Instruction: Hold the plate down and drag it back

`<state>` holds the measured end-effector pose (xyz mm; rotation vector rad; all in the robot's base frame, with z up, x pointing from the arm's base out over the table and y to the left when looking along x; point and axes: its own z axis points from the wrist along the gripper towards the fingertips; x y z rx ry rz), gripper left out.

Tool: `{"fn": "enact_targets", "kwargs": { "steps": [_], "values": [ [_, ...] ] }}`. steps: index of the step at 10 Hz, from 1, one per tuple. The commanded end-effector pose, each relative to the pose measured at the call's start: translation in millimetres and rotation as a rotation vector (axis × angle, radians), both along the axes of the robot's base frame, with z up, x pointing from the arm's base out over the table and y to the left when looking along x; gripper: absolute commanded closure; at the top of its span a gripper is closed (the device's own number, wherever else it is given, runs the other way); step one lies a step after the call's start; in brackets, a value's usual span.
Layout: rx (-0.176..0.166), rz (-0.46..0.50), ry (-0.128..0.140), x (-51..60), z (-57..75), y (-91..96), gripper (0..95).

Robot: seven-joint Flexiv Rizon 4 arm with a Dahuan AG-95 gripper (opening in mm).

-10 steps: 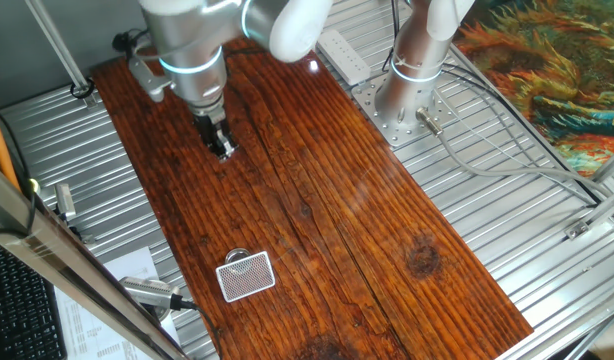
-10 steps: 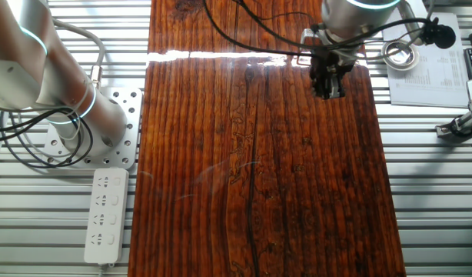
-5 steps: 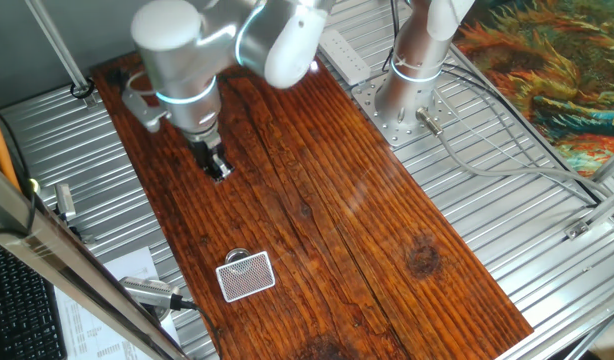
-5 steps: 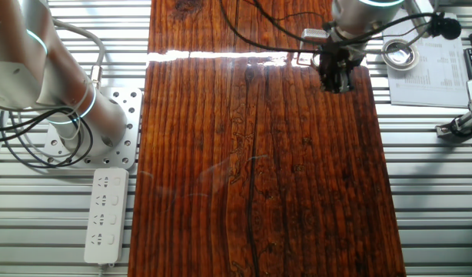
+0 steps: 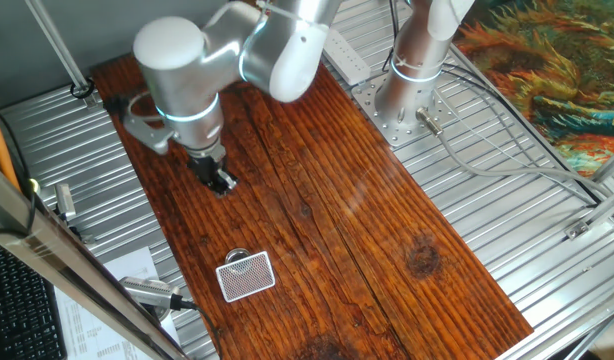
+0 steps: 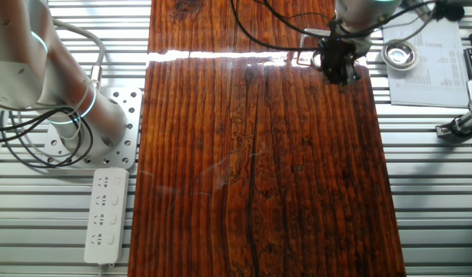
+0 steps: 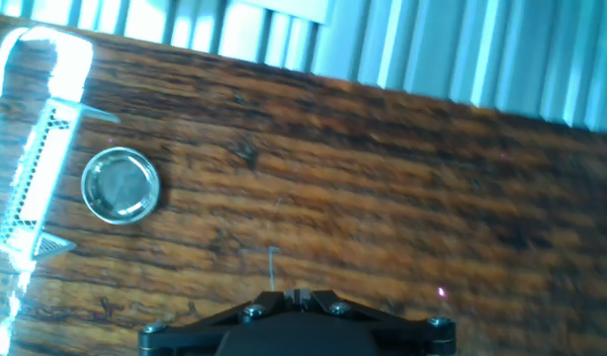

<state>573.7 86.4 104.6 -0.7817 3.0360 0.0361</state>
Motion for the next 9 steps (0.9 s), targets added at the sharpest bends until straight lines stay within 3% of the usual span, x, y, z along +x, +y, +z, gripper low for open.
{"fn": "enact_targets", "kwargs": {
  "steps": [1, 5, 9],
  "values": [
    [0.057, 0.163, -0.003, 4.8, -11.9, 18.1, 95.0],
    [0.053, 0.217, 0.014, 11.9, -23.1, 25.7, 95.0],
    [0.048, 0.217, 0.014, 15.7, -30.5, 29.5, 95.0]
  ]
}}
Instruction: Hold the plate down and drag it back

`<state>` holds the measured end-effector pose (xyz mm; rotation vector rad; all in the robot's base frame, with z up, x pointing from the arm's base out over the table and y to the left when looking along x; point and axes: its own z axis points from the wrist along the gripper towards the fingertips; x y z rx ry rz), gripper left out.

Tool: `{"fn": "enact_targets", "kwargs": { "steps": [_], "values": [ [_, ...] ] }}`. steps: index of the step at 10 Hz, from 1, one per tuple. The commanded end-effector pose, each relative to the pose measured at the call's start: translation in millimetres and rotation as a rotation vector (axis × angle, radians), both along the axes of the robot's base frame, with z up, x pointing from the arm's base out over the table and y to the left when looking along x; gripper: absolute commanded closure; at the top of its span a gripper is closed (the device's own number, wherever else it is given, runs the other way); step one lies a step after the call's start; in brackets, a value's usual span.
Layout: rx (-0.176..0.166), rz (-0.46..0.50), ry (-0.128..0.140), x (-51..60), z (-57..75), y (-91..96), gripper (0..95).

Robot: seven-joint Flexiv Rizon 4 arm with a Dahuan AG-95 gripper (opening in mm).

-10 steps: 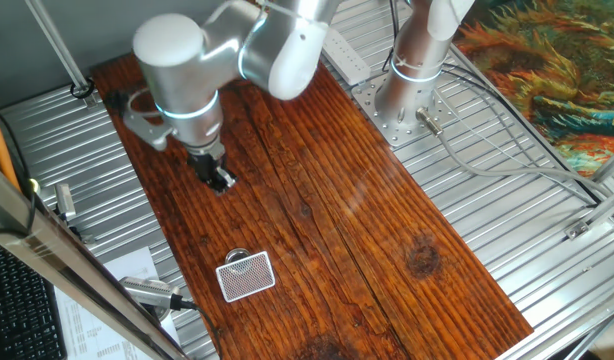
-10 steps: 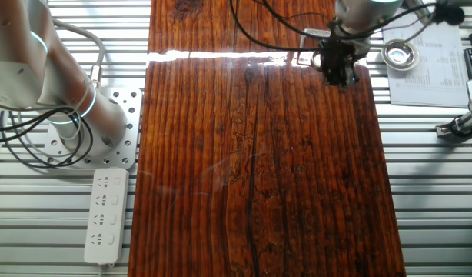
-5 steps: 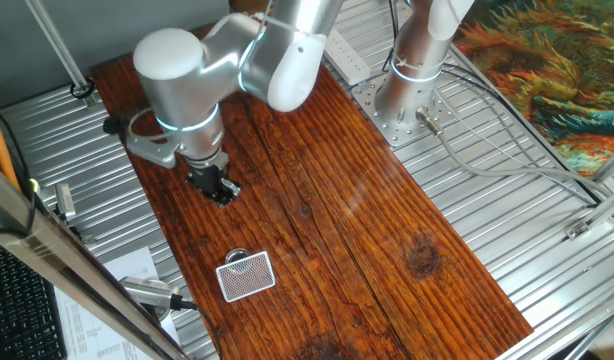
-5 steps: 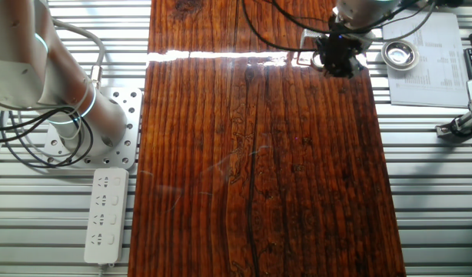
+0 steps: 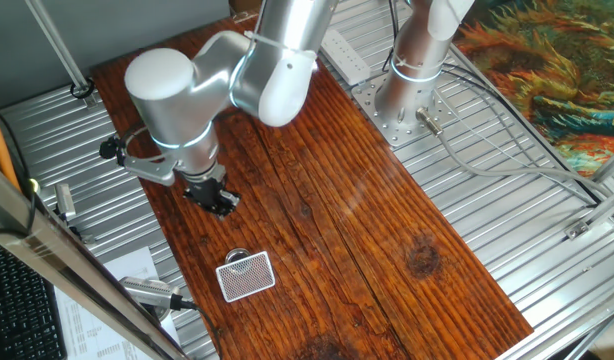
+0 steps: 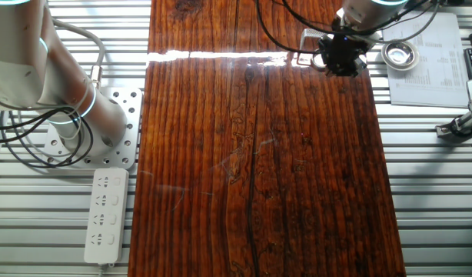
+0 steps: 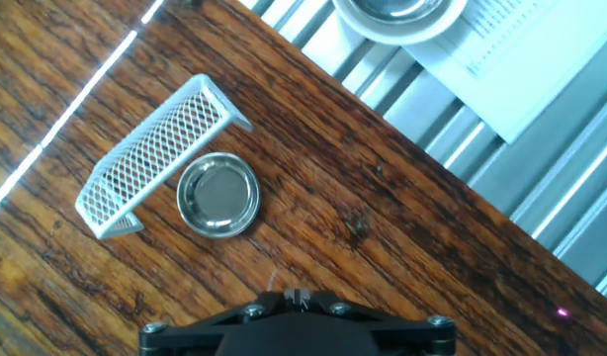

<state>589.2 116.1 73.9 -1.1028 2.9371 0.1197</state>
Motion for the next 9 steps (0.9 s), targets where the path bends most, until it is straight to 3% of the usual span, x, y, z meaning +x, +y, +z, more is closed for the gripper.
{"fn": "enact_targets", "kwargs": {
  "steps": [1, 4, 5, 6, 7, 8, 9],
  "values": [
    [-0.005, -0.003, 0.000, 0.3, -2.7, 1.0, 95.0],
    [-0.003, 0.020, 0.000, 0.0, -3.6, 1.7, 95.0],
    [-0.031, 0.033, -0.003, -0.1, -3.8, 1.7, 95.0],
    [-0.088, 0.077, -0.005, -0.1, -3.8, 1.7, 95.0],
    [-0.090, 0.088, -0.005, -0.1, -3.8, 1.7, 95.0],
    [-0.089, 0.133, -0.006, -0.1, -3.8, 1.7, 76.0],
    [-0.085, 0.219, -0.013, -0.1, -3.8, 1.7, 76.0]
  ]
}}
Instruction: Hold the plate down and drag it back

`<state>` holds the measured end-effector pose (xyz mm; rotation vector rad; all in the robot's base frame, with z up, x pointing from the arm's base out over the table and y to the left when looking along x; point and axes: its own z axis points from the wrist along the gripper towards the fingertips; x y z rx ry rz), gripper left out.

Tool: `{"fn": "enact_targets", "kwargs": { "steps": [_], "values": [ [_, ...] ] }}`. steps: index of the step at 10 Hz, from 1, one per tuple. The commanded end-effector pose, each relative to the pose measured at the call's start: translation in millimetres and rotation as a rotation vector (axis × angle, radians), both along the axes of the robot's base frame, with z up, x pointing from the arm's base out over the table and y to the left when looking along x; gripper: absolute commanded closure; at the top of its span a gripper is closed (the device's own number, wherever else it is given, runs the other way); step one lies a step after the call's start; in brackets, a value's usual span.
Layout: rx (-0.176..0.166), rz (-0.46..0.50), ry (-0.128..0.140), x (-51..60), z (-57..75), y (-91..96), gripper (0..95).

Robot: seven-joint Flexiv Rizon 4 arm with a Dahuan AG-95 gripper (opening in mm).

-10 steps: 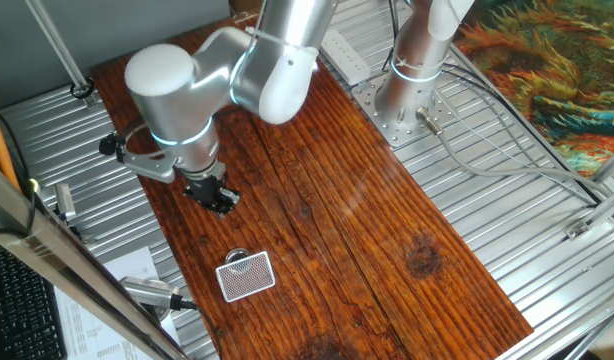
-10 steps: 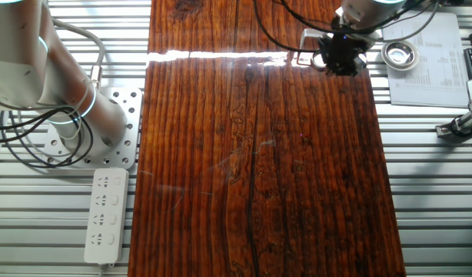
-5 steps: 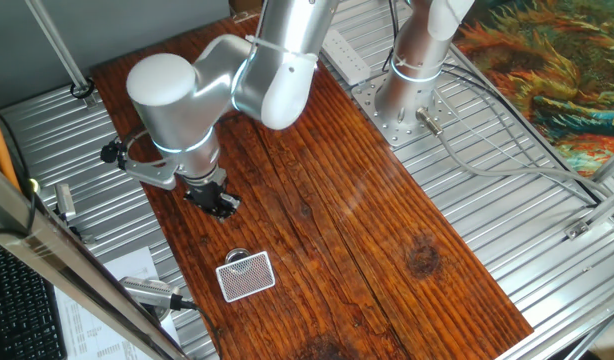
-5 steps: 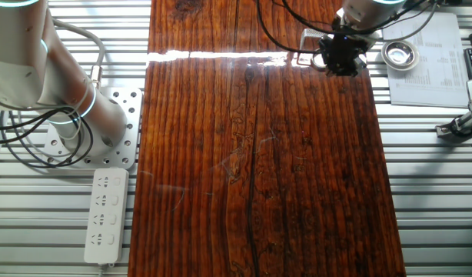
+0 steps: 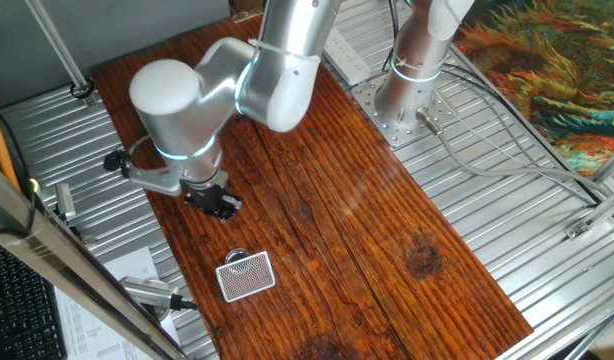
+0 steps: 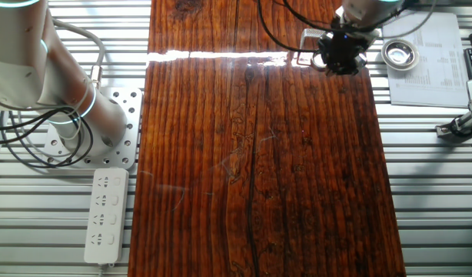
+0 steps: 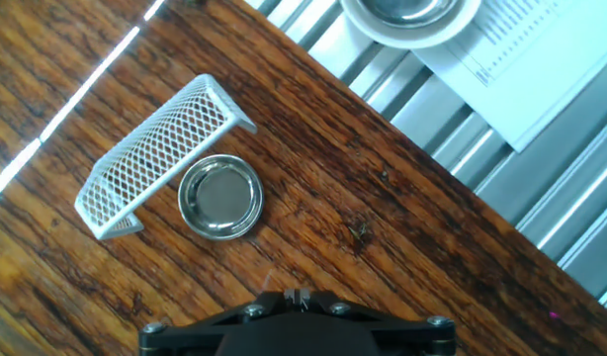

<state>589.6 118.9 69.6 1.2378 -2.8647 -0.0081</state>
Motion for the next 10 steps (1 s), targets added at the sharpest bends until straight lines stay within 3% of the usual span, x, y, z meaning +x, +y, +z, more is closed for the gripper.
{"fn": "enact_targets", "kwargs": {
  "steps": [1, 2, 4, 7, 10],
  "values": [
    [-0.010, 0.216, -0.007, -0.4, 0.5, -1.1, 76.0],
    [0.005, 0.245, -0.015, -0.4, 0.5, -1.1, 76.0],
    [0.039, 0.345, -0.029, -1.3, -6.6, -0.8, 38.0],
    [0.074, 0.398, -0.038, 5.5, -21.2, 8.8, 38.0],
    [0.071, 0.408, -0.037, 14.1, -23.7, 25.5, 38.0]
  ]
}}
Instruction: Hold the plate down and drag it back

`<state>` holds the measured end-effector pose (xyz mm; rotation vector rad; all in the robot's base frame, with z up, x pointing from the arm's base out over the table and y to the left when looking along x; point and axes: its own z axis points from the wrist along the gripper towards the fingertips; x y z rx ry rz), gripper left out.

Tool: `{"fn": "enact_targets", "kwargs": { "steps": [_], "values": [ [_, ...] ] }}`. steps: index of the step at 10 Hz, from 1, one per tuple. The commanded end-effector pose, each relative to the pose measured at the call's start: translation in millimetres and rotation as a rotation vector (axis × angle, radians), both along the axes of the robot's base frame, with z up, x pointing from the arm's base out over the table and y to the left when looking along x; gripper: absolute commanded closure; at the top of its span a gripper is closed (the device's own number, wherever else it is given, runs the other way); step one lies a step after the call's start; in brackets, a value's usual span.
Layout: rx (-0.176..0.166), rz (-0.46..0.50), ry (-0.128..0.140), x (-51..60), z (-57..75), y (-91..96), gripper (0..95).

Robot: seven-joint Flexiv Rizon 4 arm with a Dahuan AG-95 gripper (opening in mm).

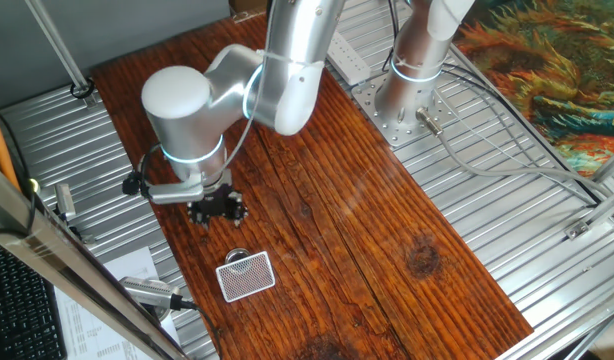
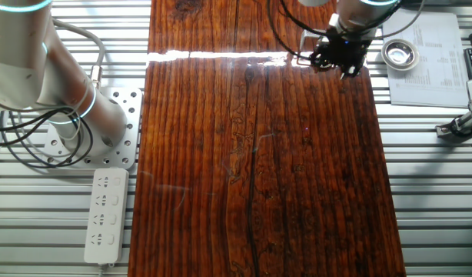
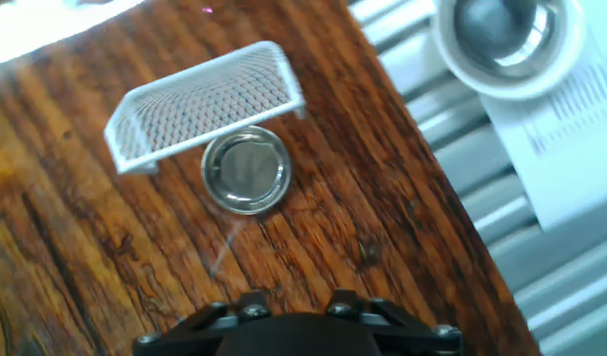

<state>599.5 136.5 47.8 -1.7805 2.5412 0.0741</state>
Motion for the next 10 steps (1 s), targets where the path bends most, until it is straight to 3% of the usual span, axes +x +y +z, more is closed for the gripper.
{"fn": "enact_targets", "kwargs": {
  "steps": [1, 3, 4, 6, 7, 8, 10],
  "values": [
    [0.006, 0.002, 0.000, 4.2, -2.0, 7.9, 38.0],
    [0.003, 0.069, -0.004, 4.2, -2.0, 7.9, 38.0],
    [0.009, 0.096, -0.003, 4.2, -2.0, 7.9, 19.0],
    [0.012, 0.167, 0.001, 1.2, -2.6, 7.0, 19.0],
    [0.024, 0.177, -0.002, -6.7, -6.0, 6.5, 19.0],
    [0.039, 0.169, -0.006, -13.9, -9.9, 9.6, 19.0],
    [0.038, 0.139, -0.002, -16.2, -12.7, 22.2, 19.0]
  ]
}}
